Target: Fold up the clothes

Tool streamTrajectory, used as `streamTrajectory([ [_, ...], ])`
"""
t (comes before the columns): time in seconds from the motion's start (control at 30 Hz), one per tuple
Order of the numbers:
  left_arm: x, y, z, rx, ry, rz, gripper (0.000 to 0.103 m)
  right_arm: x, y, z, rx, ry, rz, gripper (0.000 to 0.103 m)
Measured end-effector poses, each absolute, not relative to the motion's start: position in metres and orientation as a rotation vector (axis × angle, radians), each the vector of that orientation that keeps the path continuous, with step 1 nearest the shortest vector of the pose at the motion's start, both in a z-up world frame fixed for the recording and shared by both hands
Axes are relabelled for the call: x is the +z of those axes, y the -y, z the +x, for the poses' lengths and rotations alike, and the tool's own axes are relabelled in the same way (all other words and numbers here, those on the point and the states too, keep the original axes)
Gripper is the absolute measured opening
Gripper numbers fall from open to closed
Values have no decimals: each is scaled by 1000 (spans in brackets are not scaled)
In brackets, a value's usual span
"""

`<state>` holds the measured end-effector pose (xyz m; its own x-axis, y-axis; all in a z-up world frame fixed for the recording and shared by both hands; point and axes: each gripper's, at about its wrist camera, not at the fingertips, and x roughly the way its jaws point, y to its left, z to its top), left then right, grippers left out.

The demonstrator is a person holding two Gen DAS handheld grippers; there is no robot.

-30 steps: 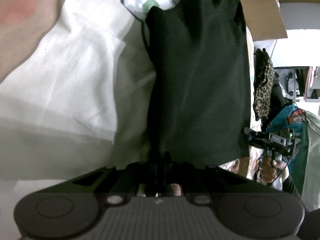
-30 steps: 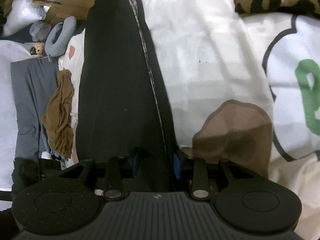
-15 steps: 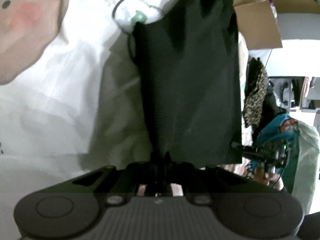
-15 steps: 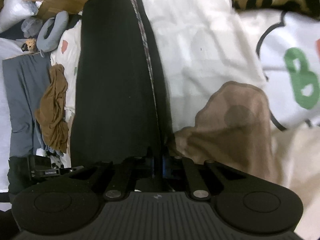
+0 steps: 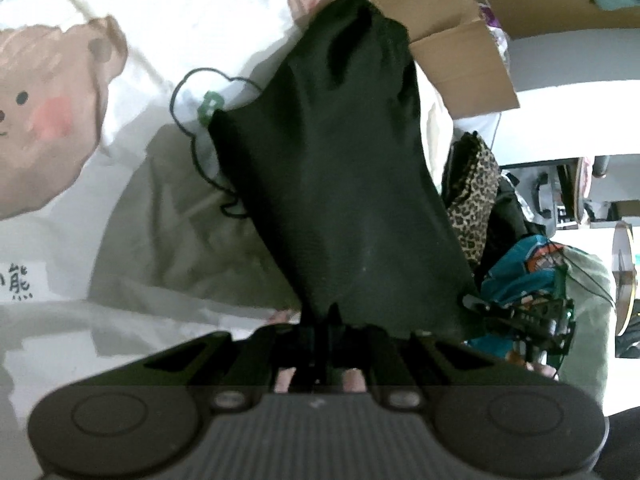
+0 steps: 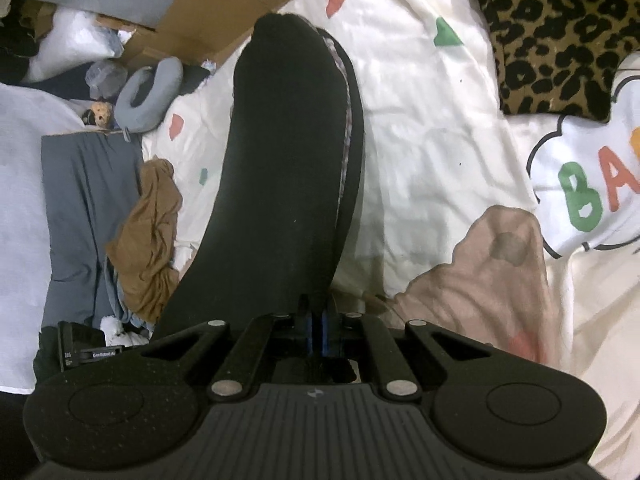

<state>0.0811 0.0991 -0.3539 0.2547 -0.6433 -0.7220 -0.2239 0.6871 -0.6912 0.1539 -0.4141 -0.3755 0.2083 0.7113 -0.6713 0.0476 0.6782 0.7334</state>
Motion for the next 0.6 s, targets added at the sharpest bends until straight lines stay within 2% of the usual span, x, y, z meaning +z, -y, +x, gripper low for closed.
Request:
streamTrajectory([
  [0.27,-332,-86,63,-320,-1317,-799,5,-357,424,132,524,-1304,736,2],
  [0.6,-330,-78,25,-319,-1328,-842,5,-348,436,93,492,-1326,760,2],
])
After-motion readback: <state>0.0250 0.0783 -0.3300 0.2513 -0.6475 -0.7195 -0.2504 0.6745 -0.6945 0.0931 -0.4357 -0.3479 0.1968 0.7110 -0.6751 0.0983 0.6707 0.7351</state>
